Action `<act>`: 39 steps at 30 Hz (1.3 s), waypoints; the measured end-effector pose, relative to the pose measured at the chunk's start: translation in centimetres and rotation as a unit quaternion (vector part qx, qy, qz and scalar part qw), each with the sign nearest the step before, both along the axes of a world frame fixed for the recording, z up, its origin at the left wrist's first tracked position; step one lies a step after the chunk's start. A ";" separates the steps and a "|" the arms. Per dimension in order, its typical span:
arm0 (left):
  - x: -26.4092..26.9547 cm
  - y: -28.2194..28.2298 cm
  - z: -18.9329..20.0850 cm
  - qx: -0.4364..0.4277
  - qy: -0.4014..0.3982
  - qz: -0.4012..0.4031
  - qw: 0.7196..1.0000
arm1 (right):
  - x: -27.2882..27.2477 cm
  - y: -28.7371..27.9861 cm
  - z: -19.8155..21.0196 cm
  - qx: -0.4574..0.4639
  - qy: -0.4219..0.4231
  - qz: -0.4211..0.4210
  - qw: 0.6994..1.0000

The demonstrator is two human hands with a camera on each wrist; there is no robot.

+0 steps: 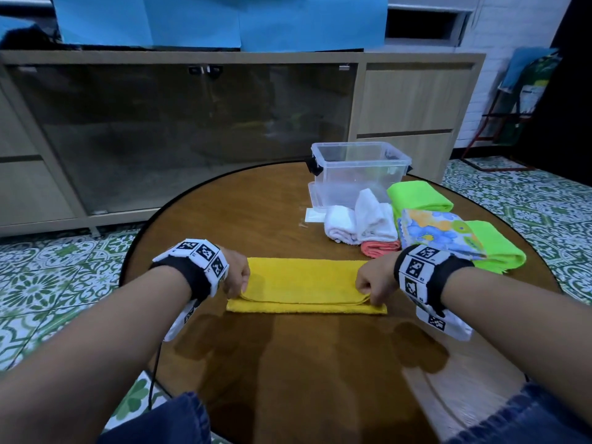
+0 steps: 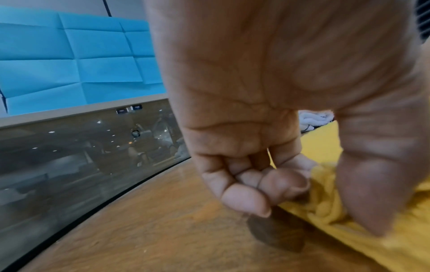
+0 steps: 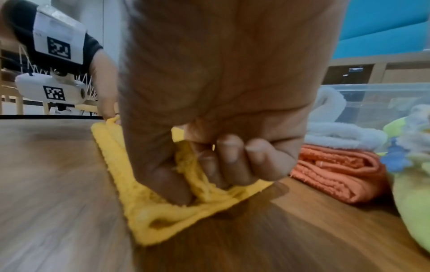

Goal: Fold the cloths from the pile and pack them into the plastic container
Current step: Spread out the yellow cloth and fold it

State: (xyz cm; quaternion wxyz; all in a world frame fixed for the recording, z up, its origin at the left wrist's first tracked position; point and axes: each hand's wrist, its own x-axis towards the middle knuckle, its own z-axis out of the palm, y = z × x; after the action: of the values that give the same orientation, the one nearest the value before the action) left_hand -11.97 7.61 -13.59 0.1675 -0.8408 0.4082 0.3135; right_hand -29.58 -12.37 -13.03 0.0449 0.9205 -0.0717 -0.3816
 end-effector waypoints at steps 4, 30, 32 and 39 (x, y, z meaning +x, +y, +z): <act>0.3 0.1 0.3 -0.002 0.019 0.008 1.000 | 0.3 0.3 0.1 -0.017 0.027 -0.010 0.999; -6.2 -4.9 1.2 -0.182 -0.094 -0.049 0.977 | 0.7 3.2 -1.8 0.007 -0.222 -0.057 0.973; -7.3 -5.6 -0.3 -0.145 -0.070 -0.045 0.986 | 0.4 3.8 -3.6 0.032 -0.170 -0.096 0.980; -8.9 -4.4 -5.2 -0.132 -0.083 -0.006 0.988 | -0.8 3.4 -5.2 0.035 -0.167 -0.110 0.979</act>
State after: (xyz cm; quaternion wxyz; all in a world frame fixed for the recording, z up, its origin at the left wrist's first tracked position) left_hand -20.84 3.24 -18.81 0.0904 -0.8763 0.4355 0.1853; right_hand -30.42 -8.95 -18.18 -0.0425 0.9587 -0.1654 -0.2276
